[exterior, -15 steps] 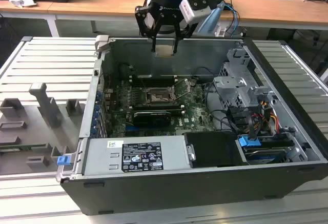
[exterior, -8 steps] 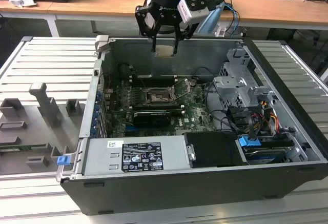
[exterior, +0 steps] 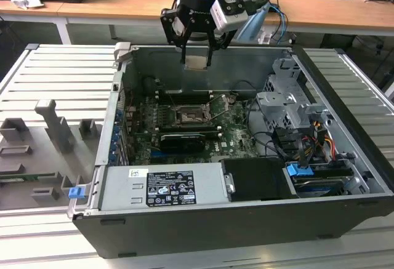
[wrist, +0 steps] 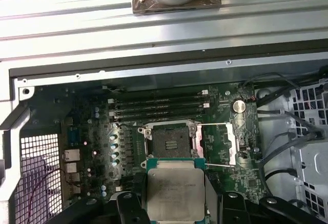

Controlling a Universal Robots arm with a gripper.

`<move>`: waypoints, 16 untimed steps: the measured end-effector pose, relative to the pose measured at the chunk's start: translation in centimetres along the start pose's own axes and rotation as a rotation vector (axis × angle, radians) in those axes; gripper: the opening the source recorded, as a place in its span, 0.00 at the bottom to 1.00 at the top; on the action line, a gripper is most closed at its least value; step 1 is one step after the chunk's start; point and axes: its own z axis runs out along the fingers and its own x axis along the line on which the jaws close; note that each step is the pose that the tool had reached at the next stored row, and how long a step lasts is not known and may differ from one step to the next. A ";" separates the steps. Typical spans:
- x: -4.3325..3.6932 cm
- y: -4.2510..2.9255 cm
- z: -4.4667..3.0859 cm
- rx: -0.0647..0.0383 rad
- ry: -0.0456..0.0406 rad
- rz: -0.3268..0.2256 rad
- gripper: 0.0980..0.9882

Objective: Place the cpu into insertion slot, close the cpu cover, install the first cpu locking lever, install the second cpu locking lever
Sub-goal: 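Place the cpu into insertion slot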

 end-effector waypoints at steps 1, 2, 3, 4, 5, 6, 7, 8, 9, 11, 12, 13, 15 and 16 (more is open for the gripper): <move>0.00 -0.01 0.07 0.000 -0.0002 0.005 0.50; 0.01 -0.02 0.16 0.000 -0.0005 0.010 0.50; 0.01 -0.03 0.32 0.000 -0.0007 0.013 0.50; 0.01 -0.05 0.50 0.000 -0.0007 0.013 0.50; 0.00 -0.07 0.77 0.000 -0.0008 0.013 0.50; 0.00 -0.08 0.89 0.000 -0.0007 0.013 0.50; 0.01 -0.09 0.95 0.000 -0.0007 0.013 0.50; 0.01 -0.09 1.00 0.000 -0.0009 0.015 0.50; 0.01 -0.10 1.05 0.000 -0.0013 0.019 0.50; 0.01 -0.12 1.29 0.000 -0.0039 0.049 0.50; 0.00 -0.12 1.36 0.000 -0.0047 0.057 0.50; 0.00 -0.13 1.39 0.000 -0.0052 0.063 0.50; 0.00 -0.14 1.55 0.000 -0.0057 0.071 0.50; 0.00 -0.16 1.77 0.000 -0.0065 0.080 0.50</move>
